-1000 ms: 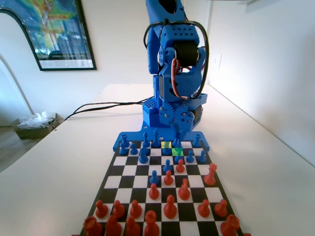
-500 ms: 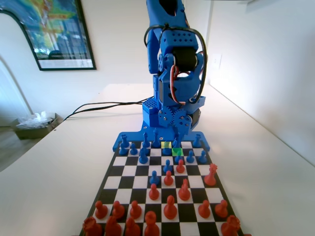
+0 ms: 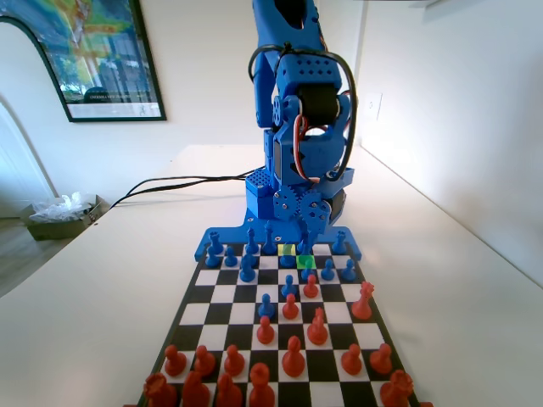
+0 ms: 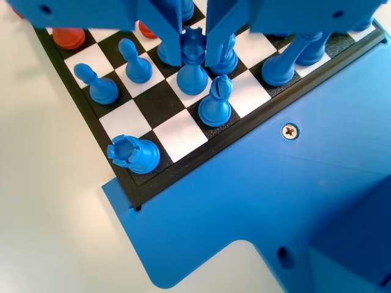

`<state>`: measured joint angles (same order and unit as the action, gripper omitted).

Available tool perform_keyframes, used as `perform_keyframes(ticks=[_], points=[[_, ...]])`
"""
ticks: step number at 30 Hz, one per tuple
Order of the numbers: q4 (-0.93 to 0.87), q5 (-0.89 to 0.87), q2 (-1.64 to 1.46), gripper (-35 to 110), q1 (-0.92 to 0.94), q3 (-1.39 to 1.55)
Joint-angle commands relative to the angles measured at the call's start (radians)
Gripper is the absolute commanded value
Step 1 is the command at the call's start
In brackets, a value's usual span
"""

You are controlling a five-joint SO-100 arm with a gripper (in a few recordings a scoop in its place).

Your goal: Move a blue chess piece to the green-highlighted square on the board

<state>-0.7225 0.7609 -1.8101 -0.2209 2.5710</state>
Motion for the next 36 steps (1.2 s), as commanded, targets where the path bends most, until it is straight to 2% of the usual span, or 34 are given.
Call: perform_keyframes(ticks=[1,17,24,28,30,36], points=[[0.000,0.011,-0.021,9,-0.003,0.003],[-0.041,-0.005,-0.094,12,0.005,-0.029],[-0.183,-0.025,-0.173,12,-0.008,-0.133],[-0.282,-0.015,-0.252,6,-0.008,-0.189],[-0.351,0.014,-0.310,2,-0.003,-0.224],[-0.528,0.178,-0.456,1,0.021,-0.327]])
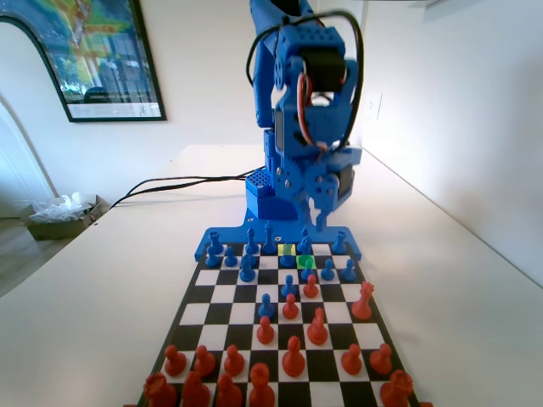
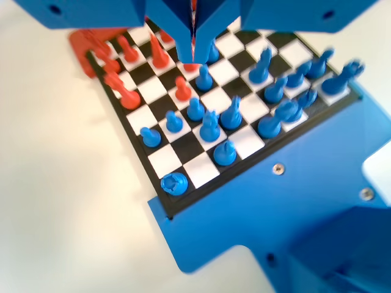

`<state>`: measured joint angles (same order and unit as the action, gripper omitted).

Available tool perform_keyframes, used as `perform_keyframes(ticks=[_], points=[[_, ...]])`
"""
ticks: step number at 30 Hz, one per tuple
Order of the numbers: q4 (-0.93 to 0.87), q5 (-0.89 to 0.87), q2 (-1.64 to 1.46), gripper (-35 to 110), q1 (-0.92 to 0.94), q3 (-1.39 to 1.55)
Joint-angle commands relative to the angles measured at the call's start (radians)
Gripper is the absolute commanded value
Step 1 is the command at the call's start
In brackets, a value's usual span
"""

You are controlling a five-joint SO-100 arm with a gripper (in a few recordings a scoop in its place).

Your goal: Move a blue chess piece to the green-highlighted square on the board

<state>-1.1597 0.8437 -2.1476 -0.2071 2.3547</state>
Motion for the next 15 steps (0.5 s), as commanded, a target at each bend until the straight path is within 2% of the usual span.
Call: perform_keyframes(ticks=[1,7,15], points=[[-0.123,0.132,-0.140,1,0.014,-0.135],[-0.296,0.334,-0.244,1,0.077,-0.287],[-0.517,0.719,-0.463,1,0.178,-0.400]])
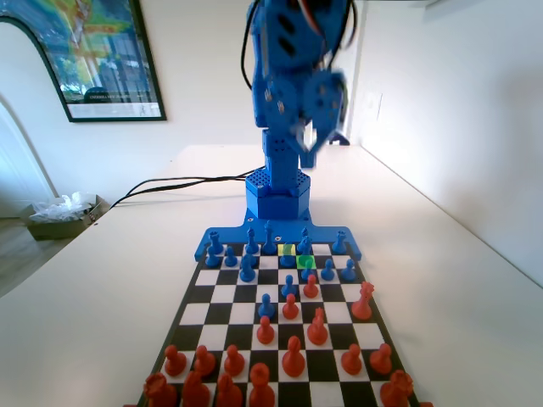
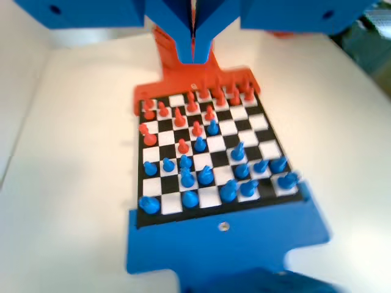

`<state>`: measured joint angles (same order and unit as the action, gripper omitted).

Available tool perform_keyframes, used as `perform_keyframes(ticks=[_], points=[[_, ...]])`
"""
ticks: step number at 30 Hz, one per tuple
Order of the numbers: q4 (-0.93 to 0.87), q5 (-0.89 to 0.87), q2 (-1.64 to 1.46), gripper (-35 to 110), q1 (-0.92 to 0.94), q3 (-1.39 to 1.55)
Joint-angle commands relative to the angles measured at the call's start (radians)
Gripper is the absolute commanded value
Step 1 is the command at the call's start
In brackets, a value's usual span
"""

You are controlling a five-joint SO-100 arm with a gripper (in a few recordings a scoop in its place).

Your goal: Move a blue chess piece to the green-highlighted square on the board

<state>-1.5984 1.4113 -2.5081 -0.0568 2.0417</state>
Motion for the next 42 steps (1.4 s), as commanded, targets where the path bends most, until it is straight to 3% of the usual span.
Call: perform_keyframes(ticks=[1,9,23,42], points=[[-0.086,0.195,-0.129,1,0.038,-0.087],[-0.130,0.374,-0.287,1,0.077,-0.077],[0.009,0.339,-0.483,1,0.011,0.133],[0.023,0.331,-0.543,1,0.075,0.137]])
